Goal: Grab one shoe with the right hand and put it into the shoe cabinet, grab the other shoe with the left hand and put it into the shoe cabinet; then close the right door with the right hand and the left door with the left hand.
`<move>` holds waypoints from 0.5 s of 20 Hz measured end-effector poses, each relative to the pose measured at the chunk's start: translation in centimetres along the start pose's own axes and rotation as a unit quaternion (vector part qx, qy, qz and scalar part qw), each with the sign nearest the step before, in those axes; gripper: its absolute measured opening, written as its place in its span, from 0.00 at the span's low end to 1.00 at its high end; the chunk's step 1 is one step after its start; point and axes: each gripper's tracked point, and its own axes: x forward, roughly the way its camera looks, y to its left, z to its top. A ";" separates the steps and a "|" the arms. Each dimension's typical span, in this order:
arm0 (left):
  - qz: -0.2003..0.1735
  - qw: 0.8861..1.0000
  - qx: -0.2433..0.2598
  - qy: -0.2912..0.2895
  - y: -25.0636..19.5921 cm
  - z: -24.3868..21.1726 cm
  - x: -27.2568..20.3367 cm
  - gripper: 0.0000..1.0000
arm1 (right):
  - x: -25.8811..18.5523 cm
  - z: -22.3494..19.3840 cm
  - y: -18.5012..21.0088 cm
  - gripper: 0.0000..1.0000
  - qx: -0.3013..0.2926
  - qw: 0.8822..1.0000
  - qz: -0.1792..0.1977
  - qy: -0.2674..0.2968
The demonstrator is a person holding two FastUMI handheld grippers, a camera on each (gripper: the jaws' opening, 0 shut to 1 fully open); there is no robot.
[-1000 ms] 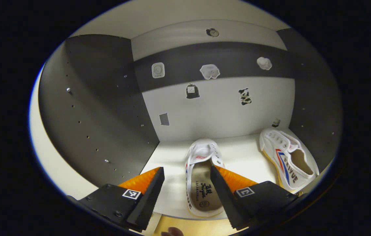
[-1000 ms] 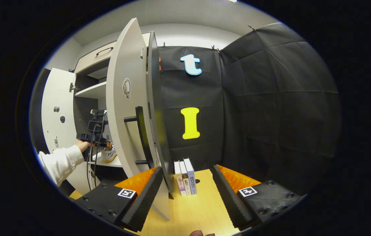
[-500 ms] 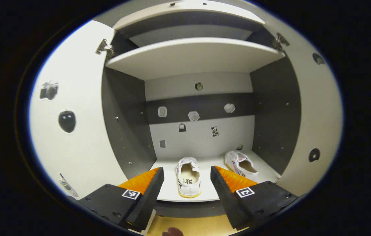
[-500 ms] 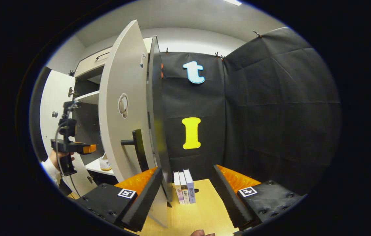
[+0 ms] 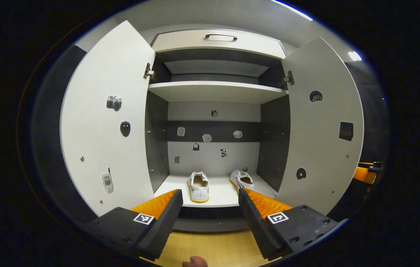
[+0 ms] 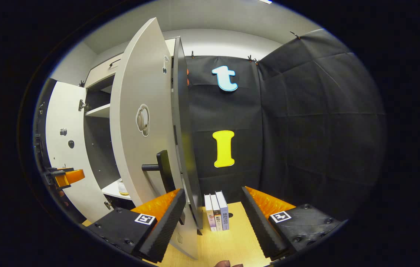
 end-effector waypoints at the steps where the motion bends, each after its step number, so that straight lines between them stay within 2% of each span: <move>1: 0.001 1.000 -0.005 0.000 0.6 -0.2 -1.1 0.95 | -0.1 0.0 0.2 0.96 -0.002 1.000 0.000 -0.001; 5: -0.012 1.000 0.019 -0.011 2.3 -0.8 -4.5 0.94 | -0.5 -0.1 1.5 0.96 -0.002 1.000 -0.001 -0.005; 6: -0.008 1.000 0.024 -0.007 2.9 -1.2 -5.3 0.95 | -0.5 -0.2 2.1 1.00 -0.002 1.000 0.000 -0.005; 7: -0.004 1.000 0.025 -0.003 3.3 -1.5 -5.9 0.95 | -0.6 -0.3 2.9 0.96 -0.003 1.000 0.005 -0.004; 10: 0.001 1.000 0.022 0.004 4.2 -2.2 -7.6 0.94 | -1.0 -0.7 6.1 0.96 0.004 1.000 0.025 -0.003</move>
